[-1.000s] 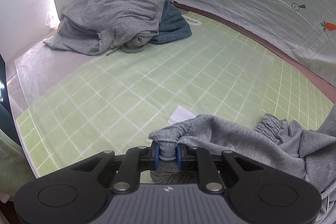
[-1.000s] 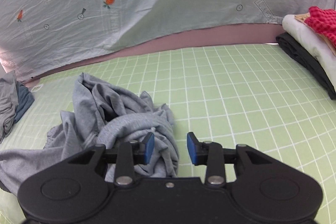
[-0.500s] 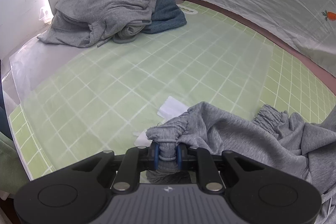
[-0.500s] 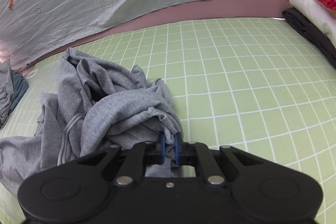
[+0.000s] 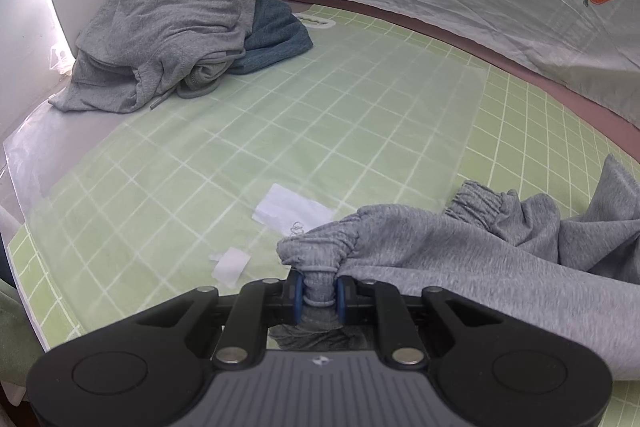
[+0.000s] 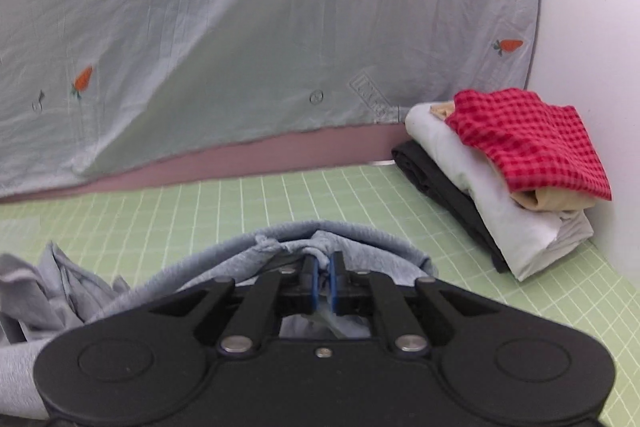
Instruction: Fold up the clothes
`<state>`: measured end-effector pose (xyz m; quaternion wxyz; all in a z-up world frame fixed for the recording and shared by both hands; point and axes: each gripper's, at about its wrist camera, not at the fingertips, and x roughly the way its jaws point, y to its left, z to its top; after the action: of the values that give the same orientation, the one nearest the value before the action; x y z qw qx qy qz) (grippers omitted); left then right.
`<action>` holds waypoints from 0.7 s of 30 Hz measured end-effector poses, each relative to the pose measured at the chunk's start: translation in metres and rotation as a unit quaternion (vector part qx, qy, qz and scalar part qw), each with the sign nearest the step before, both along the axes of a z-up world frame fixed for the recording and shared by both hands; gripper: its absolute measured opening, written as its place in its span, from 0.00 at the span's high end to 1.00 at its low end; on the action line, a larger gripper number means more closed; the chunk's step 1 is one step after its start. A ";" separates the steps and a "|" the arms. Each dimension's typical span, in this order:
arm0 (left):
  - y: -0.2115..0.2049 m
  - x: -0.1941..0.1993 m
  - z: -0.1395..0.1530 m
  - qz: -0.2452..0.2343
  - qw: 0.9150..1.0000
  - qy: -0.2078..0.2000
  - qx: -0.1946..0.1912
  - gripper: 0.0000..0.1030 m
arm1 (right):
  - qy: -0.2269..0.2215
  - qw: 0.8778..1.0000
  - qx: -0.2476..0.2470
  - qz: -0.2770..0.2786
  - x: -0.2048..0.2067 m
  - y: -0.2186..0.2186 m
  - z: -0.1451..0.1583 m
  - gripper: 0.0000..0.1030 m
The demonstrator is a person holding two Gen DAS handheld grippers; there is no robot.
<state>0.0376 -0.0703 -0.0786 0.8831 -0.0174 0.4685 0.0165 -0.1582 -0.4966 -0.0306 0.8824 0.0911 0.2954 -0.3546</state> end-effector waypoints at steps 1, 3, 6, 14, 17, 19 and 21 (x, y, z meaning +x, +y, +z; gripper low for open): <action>0.000 0.000 -0.001 0.001 1.000 0.003 -0.001 0.83 | 0.014 1.000 0.017 0.000 -0.002 0.001 -0.012 0.94; -0.001 0.000 -0.002 0.002 1.000 0.003 0.004 0.83 | 0.030 0.998 0.052 -0.005 -0.008 0.004 -0.033 0.94; -0.001 0.008 0.002 0.000 1.000 -0.008 0.015 0.83 | 0.045 0.995 0.091 -0.012 -0.016 0.011 -0.056 0.94; 0.010 0.055 0.046 0.011 0.994 -0.097 0.046 0.83 | 0.034 0.989 0.145 0.018 -0.013 0.033 -0.064 0.94; 0.029 0.067 0.047 0.039 0.993 -0.096 0.051 0.83 | 0.031 0.980 0.188 0.051 -0.007 0.043 -0.070 0.94; 0.043 0.072 0.041 0.059 0.994 -0.080 0.050 0.83 | 0.032 0.975 0.215 0.056 -0.004 0.048 -0.078 0.92; 0.053 0.068 0.030 0.069 0.995 -0.054 0.047 0.81 | 0.028 0.973 0.222 0.051 -0.006 0.049 -0.079 0.86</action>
<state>0.1051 -0.0170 -0.0487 0.9036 -0.0095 0.4167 0.0986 -0.1644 -0.4472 -0.1098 0.8485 0.2595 0.3958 -0.2366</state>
